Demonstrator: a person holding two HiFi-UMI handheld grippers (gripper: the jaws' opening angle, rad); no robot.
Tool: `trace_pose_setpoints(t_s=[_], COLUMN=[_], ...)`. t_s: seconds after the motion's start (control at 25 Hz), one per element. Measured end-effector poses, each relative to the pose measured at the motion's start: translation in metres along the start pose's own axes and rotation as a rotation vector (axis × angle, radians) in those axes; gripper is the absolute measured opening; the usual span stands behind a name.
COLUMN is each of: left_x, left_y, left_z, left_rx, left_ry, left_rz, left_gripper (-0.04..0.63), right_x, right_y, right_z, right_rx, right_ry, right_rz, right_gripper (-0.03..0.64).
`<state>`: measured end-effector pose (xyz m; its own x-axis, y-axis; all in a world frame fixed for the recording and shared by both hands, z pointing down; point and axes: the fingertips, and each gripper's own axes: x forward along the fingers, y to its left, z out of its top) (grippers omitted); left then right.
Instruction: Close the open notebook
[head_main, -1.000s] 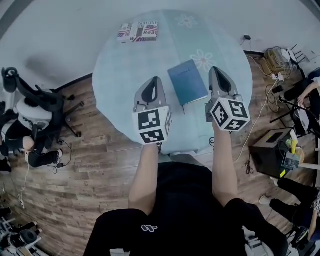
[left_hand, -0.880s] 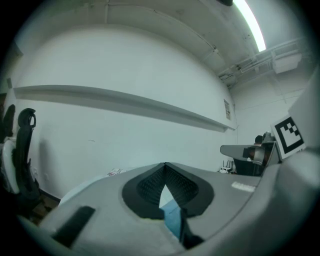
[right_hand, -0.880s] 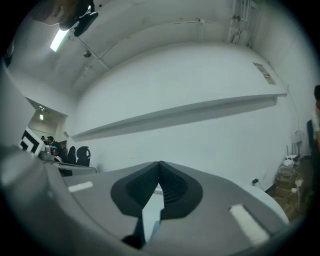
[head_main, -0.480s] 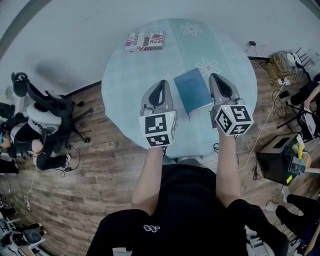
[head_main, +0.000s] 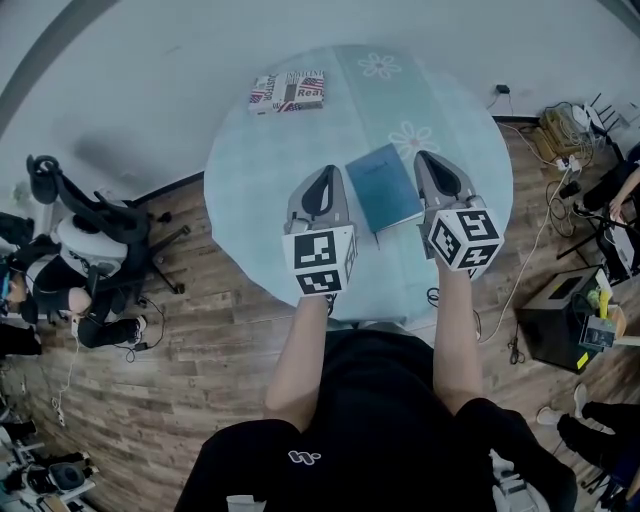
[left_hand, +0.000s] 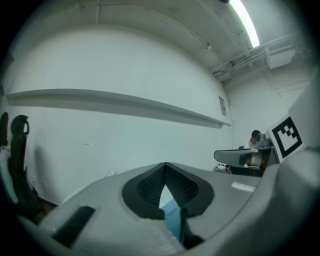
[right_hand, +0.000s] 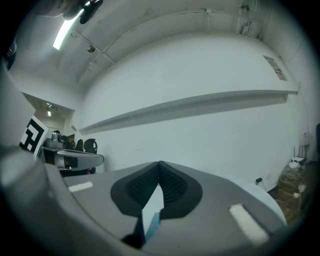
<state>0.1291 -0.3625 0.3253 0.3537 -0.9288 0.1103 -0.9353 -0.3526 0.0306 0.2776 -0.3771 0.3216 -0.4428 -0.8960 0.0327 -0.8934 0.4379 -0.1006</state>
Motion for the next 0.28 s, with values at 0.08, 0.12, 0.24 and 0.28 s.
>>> trace_pose_setpoints(t_s=[0.08,0.12,0.24,0.28], left_x=[0.0011,0.0014,0.0025,0.0031], left_y=[-0.0030,-0.0045,-0.0081,-0.0091], left_z=[-0.0006,-0.0008,-0.0010,-0.0009], left_rx=[0.001,0.001,0.000,0.000], left_ry=[0.001,0.002,0.006,0.008], left_rz=[-0.002,-0.003,-0.008,-0.010], left_gripper=[0.003,0.003,0.003,0.003], right_x=[-0.0004,-0.0008,-0.0012,-0.0012], right_y=[-0.0022,-0.0031,-0.0037,-0.0036], right_z=[-0.0009,-0.0014,-0.0019,-0.0019], right_rx=[-0.002,-0.003,-0.012,-0.016], right_ry=[0.004,0.007,0.014,0.016], right_rz=[0.003,0.004,0.013,0.017], right_gripper=[0.012,0.012,0.012,0.012])
